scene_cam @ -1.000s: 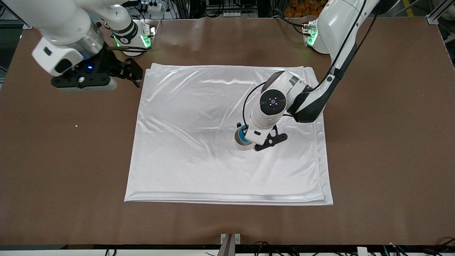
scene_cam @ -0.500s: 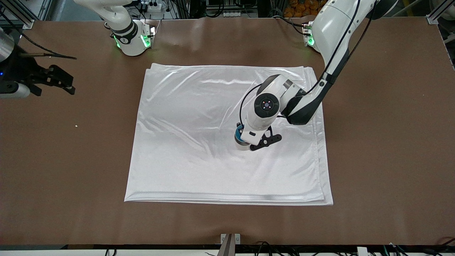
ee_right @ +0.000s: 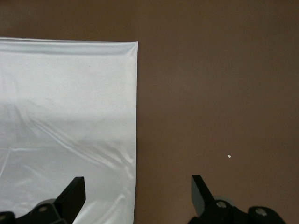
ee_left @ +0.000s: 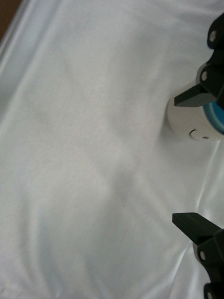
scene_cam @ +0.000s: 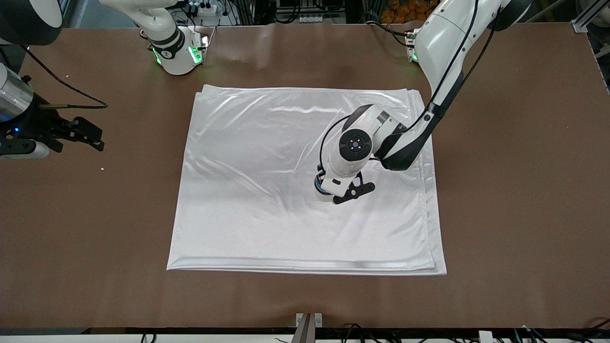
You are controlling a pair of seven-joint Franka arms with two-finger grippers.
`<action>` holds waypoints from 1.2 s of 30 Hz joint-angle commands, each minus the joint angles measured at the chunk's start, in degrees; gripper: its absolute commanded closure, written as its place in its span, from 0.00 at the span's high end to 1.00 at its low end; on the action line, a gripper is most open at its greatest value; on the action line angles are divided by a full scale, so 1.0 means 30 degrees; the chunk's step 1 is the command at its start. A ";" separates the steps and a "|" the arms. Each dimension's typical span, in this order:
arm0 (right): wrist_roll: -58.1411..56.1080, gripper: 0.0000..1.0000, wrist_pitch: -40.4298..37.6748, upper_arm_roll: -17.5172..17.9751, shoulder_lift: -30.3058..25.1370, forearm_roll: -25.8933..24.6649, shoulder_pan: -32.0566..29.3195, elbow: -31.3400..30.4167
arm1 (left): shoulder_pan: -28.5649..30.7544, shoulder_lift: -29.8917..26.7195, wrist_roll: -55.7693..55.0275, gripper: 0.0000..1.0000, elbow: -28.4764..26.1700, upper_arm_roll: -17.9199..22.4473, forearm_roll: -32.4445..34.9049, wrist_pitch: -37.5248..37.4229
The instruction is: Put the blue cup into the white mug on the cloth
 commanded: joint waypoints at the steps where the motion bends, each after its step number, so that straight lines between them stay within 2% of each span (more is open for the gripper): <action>1: -0.0207 1.00 0.0825 -0.0313 -0.0494 -0.0025 0.0263 -0.1017 | 0.1696 -0.0791 0.2124 1.00 -0.0272 0.0323 0.0441 -0.0087; 11: -0.0207 1.00 0.1267 -0.0371 -0.0494 -0.0054 0.0554 -0.1546 | 0.5271 -0.1641 0.6810 1.00 -0.0272 0.0323 0.0470 -0.0233; 15: -0.0527 1.00 0.1237 -0.1102 -0.0494 -0.0054 0.1111 -0.1429 | 0.6560 -0.2080 0.9446 1.00 -0.0272 0.0323 0.0499 -0.0292; 21: -0.1437 1.00 0.1120 -0.1455 -0.0494 -0.0054 0.1258 -0.1400 | 0.8289 -0.2928 1.3021 1.00 -0.0302 0.0206 0.0354 -0.0904; 29: -0.1262 1.00 0.1003 -0.1426 -0.0494 -0.0025 0.1317 -0.1254 | 0.9870 -0.5505 1.8295 1.00 -0.0682 0.0264 0.0031 -0.3774; 32: -0.1262 1.00 0.1003 -0.1426 -0.0494 -0.0025 0.1317 -0.1194 | 1.0371 -0.6647 1.8651 1.00 -0.0770 0.0293 -0.0611 -0.5005; 36: -0.1203 1.00 0.1003 -0.1397 -0.0494 -0.0025 0.1317 -0.1194 | 1.0577 -0.8521 1.8478 1.00 -0.1822 0.0352 -0.0907 -0.5566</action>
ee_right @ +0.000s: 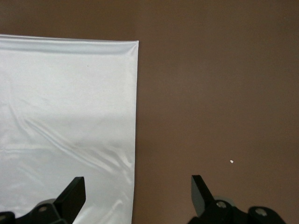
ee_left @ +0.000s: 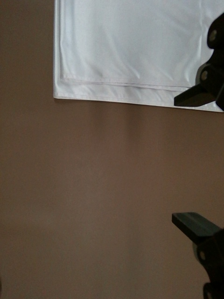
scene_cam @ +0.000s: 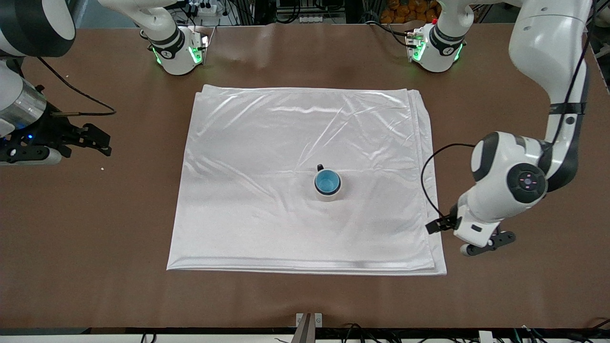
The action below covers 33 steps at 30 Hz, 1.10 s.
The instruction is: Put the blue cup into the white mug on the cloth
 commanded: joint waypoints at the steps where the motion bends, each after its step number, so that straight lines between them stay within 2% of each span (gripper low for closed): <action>1: -0.0096 1.00 -0.0080 -0.0155 -0.0433 -0.0025 0.0191 -0.0172 | 0.0409 -0.3181 0.0230 1.00 -0.2148 -0.0065 -0.0568 -0.0684; 10: 0.0197 1.00 -0.0343 0.0197 -0.0463 -0.0025 0.0191 0.0236 | 0.0409 -0.5908 0.0434 1.00 -0.2795 0.0199 -0.1797 -0.2469; 15: 0.0197 1.00 -0.0548 0.0314 -0.0492 -0.0025 0.0191 0.0559 | 0.0293 -0.6612 0.0812 1.00 -0.2795 0.0228 -0.2120 -0.3524; 24: 0.0168 1.00 -0.0666 0.0343 -0.0492 -0.0025 0.0191 0.0707 | -0.0206 -0.7579 0.3655 1.00 -0.2619 0.0461 -0.2909 -0.6863; 33: 0.0168 1.00 -0.0637 0.0344 -0.0492 -0.0025 0.0191 0.0707 | -0.0673 -0.7960 0.3715 1.00 -0.2619 0.0609 -0.3117 -0.7100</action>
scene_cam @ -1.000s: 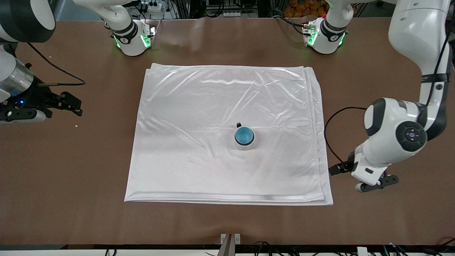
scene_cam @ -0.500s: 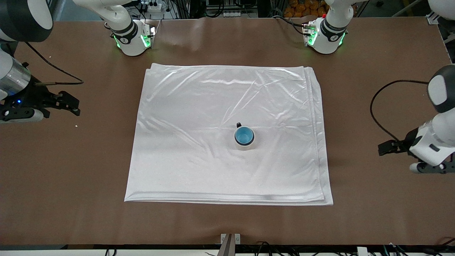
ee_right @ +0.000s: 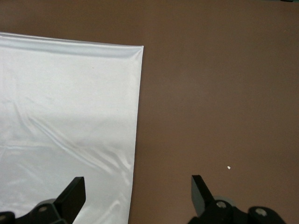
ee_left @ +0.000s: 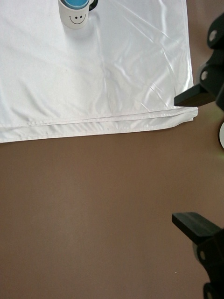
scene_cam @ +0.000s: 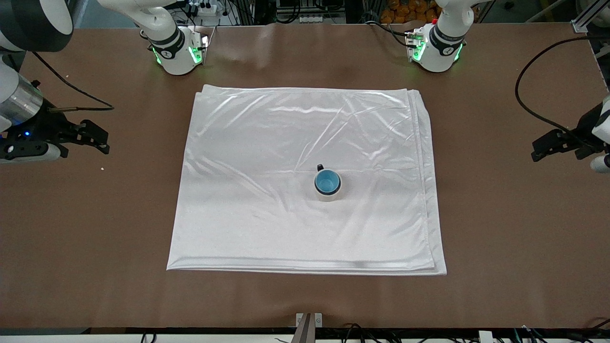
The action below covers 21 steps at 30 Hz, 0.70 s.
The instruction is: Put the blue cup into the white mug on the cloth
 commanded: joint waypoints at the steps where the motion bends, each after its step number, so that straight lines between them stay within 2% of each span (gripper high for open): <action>1: 0.0136 1.00 -0.0231 0.0089 -0.0311 -0.0027 -0.0012 -0.0012 | -0.0553 -0.0790 0.0441 1.00 -0.0542 0.0406 -0.0233 -0.0120; 21: 0.0107 1.00 -0.0202 0.0089 -0.0428 -0.0027 0.0017 -0.0012 | -0.0612 -0.0762 0.0265 1.00 -0.0513 0.0640 0.1056 0.0378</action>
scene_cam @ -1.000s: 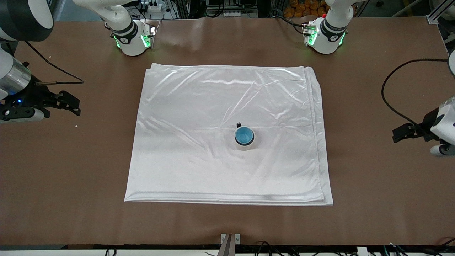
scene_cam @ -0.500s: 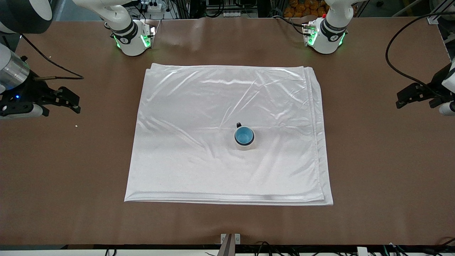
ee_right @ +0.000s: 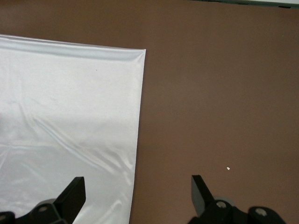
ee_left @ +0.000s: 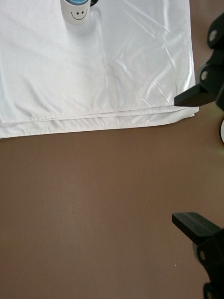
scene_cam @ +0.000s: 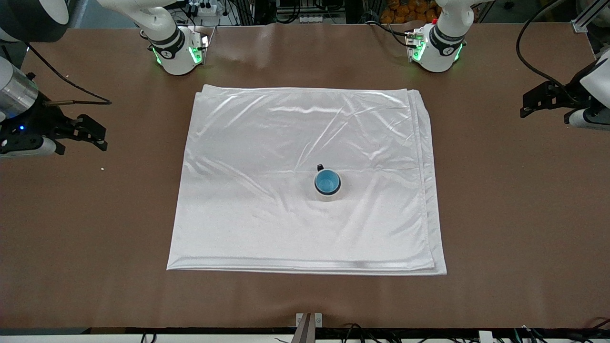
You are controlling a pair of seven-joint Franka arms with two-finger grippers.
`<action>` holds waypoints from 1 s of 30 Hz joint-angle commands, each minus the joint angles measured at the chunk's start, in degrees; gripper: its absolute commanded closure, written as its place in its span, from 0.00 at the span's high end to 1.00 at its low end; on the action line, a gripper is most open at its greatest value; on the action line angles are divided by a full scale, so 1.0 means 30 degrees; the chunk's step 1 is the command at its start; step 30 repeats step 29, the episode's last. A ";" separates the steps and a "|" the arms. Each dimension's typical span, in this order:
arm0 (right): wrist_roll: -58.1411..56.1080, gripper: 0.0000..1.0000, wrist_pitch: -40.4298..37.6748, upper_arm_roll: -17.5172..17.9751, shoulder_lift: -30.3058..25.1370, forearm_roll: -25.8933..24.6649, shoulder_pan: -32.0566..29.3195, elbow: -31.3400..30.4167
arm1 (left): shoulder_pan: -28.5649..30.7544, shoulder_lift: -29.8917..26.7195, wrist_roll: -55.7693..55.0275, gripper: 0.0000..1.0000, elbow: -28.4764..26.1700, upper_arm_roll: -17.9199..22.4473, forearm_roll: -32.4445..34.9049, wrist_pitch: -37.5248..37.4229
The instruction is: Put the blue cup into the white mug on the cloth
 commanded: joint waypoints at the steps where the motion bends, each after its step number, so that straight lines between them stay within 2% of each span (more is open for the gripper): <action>1: 0.0106 1.00 -0.0202 0.0071 -0.0308 -0.0027 0.0016 -0.0026 | -0.0216 -0.0409 0.0185 1.00 -0.0490 0.0190 0.0755 0.0317; 30: 0.0106 1.00 -0.0202 0.0071 -0.0308 -0.0027 0.0016 -0.0026 | -0.0216 -0.0292 -0.0255 1.00 -0.0520 0.0190 0.0697 0.0698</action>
